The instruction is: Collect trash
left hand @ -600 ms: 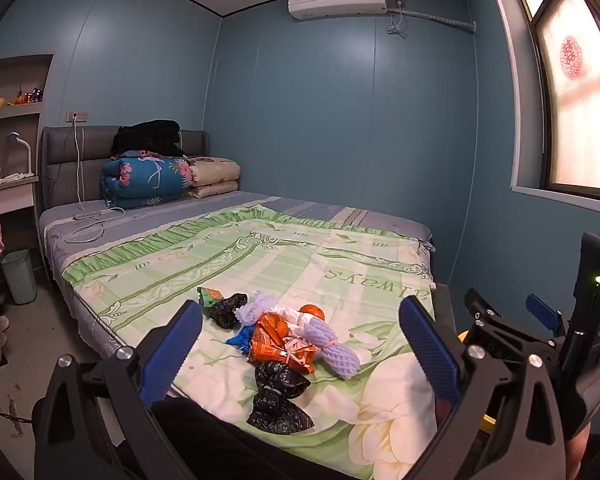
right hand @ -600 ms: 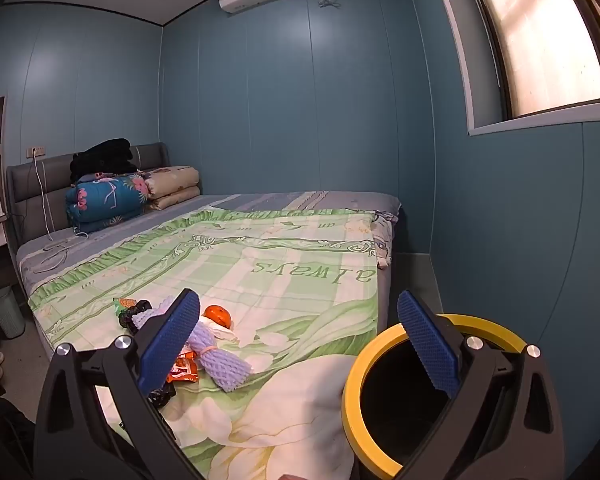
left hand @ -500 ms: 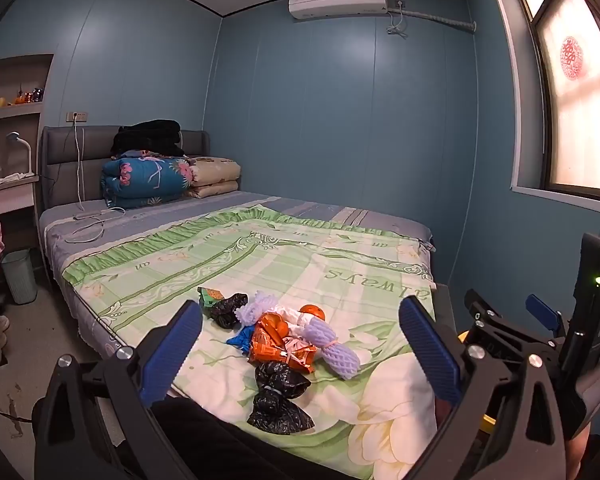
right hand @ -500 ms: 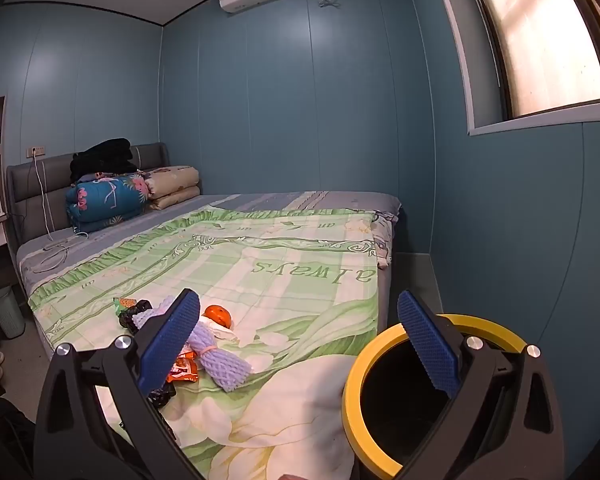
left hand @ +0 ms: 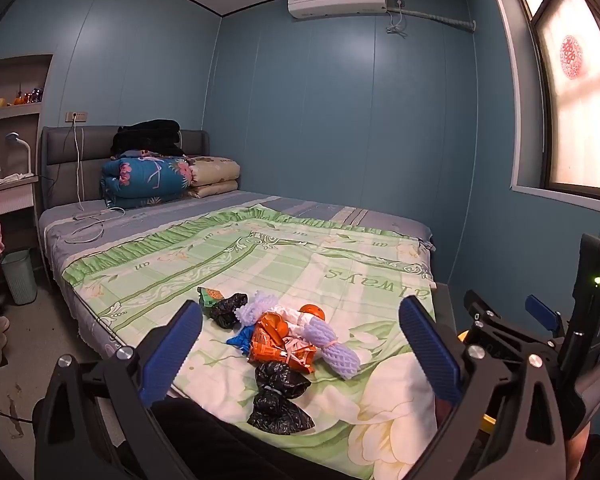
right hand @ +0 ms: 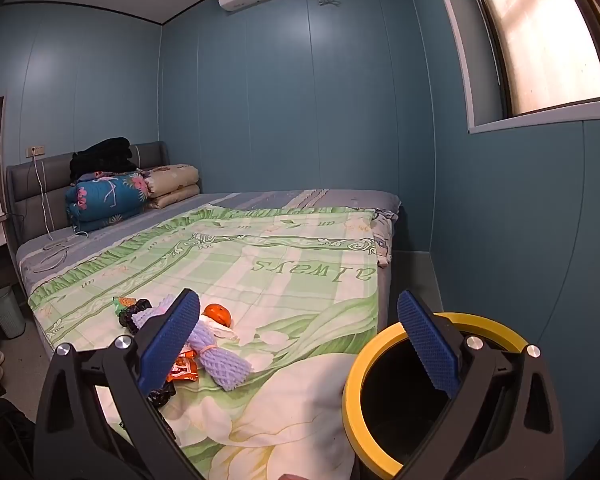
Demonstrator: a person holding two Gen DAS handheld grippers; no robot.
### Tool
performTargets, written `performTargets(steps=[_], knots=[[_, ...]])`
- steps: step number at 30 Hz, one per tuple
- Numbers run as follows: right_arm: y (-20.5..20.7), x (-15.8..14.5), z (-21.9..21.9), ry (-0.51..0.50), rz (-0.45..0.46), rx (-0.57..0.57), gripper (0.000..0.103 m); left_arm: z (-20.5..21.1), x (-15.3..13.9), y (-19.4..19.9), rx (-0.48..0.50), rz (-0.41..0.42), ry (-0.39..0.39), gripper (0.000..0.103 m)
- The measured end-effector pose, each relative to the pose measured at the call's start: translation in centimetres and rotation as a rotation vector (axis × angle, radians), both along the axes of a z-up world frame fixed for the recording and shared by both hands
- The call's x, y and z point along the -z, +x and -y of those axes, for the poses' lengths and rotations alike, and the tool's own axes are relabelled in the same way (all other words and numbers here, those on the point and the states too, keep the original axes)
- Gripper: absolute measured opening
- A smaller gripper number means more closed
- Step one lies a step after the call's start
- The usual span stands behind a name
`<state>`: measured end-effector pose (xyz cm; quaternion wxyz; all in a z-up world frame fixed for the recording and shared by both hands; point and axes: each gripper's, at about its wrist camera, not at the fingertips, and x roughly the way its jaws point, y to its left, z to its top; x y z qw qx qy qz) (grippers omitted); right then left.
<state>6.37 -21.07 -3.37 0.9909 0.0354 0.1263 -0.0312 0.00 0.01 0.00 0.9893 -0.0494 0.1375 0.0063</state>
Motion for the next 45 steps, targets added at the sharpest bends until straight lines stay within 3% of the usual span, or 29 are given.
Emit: performTargets(steps=[45], knots=[[0.24,0.19,0.05,0.007,-0.012,0.001,0.095,0.00,0.01,0.02,-0.001,-0.003,0.003,0.095]])
